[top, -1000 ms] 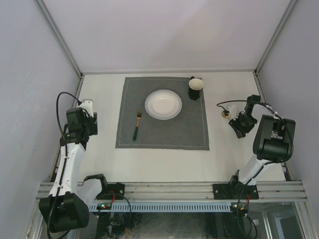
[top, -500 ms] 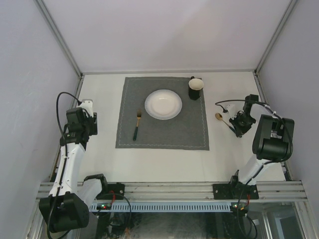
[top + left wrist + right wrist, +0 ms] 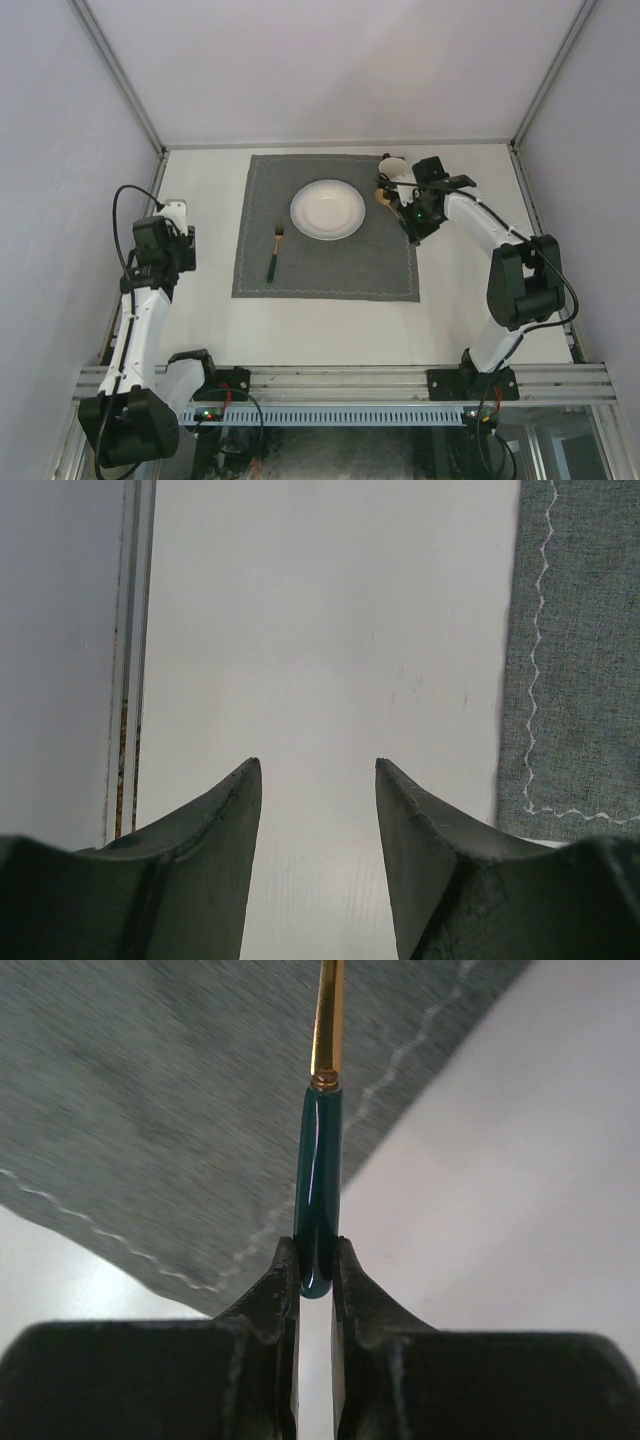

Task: Set the dinner table for one person
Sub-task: Pick up the spoon from the center of the board.

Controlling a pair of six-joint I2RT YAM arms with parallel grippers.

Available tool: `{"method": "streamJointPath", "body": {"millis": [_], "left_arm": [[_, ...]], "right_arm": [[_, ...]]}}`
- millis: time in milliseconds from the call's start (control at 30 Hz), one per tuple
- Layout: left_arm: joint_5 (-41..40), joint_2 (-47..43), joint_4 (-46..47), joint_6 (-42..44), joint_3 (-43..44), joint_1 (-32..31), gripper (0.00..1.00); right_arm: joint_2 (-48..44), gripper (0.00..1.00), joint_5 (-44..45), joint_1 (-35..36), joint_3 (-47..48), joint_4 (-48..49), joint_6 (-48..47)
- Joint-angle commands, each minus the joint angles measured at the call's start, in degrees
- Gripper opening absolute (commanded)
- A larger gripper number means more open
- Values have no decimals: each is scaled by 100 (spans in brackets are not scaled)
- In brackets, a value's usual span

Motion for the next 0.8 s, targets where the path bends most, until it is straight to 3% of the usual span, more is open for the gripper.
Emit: {"method": "streamJointPath", "body": {"millis": [0,233,367,400,567,767], "left_arm": [[98,-161,103,64,105,50,54],[1,-174,134,71,82,55,54],[1,-145,136,73,83,55,54],[3,-157,136,75,75,54,54],[-20,-200,130,80,60,58,54],[-145,-215,139,101,18,54,54]], "right_arm": [[-314,0,172,444,189,-240,1579],[-1189,0,950,1068,-433,393,2700],[-1416,0,3357,2167,-667,488,3847],[-1438,0,3552,2396,-667,476,3985],[-1130,0,3130,2927,-496,389,4698],[-251,0,3089,2996,73,-9,5339]]}}
